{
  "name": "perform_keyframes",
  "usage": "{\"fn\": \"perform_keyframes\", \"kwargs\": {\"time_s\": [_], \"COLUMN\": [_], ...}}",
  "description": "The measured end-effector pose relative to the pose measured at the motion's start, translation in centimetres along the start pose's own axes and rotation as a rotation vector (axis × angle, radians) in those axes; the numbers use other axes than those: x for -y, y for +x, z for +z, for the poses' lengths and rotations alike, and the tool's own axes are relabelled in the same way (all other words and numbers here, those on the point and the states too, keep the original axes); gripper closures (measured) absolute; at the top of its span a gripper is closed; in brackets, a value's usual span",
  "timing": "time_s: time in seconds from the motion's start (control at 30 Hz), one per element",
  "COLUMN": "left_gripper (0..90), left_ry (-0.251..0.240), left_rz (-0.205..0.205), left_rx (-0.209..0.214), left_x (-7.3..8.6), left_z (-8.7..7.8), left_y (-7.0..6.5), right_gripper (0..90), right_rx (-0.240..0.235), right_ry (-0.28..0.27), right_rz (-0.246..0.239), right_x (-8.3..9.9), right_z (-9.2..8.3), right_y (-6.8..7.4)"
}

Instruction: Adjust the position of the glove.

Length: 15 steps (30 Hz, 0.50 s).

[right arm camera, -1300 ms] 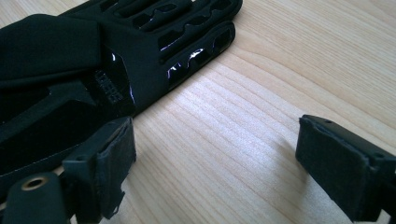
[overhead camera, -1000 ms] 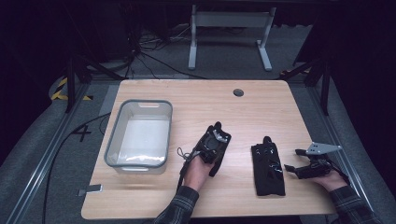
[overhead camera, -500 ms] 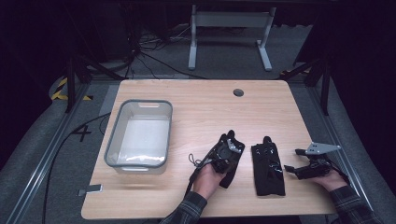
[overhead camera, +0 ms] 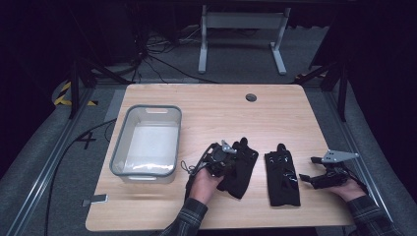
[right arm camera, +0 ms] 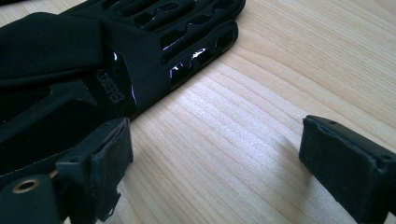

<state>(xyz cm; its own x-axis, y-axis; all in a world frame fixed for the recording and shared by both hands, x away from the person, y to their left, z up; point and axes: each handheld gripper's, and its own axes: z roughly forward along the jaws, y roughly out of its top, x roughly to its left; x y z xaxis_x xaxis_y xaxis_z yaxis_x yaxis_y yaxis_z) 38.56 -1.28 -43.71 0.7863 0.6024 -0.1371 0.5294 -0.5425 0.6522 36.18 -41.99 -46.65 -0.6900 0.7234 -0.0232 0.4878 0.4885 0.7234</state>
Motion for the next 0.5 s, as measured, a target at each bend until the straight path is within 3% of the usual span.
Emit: {"fn": "perform_keyframes", "kwargs": {"time_s": [0.17, 0.3, 0.5], "left_gripper": [89.8, 89.8, 89.9], "left_ry": [0.062, 0.069, 0.076], "left_rz": [0.007, 0.024, 0.036], "left_rx": [0.006, 0.006, 0.039], "left_x": [0.5, 0.6, 0.8], "left_z": [1.0, 1.1, 1.4], "left_y": [-0.1, -0.6, -1.7], "right_gripper": [10.1, 10.1, 10.1], "right_rx": [0.0, 0.0, 0.0], "right_ry": [0.0, 0.0, 0.0], "right_rz": [0.0, 0.0, 0.0], "right_x": [0.0, 0.0, 0.0], "right_z": [0.0, 0.0, 0.0], "right_y": [0.0, 0.0, 0.0]}}
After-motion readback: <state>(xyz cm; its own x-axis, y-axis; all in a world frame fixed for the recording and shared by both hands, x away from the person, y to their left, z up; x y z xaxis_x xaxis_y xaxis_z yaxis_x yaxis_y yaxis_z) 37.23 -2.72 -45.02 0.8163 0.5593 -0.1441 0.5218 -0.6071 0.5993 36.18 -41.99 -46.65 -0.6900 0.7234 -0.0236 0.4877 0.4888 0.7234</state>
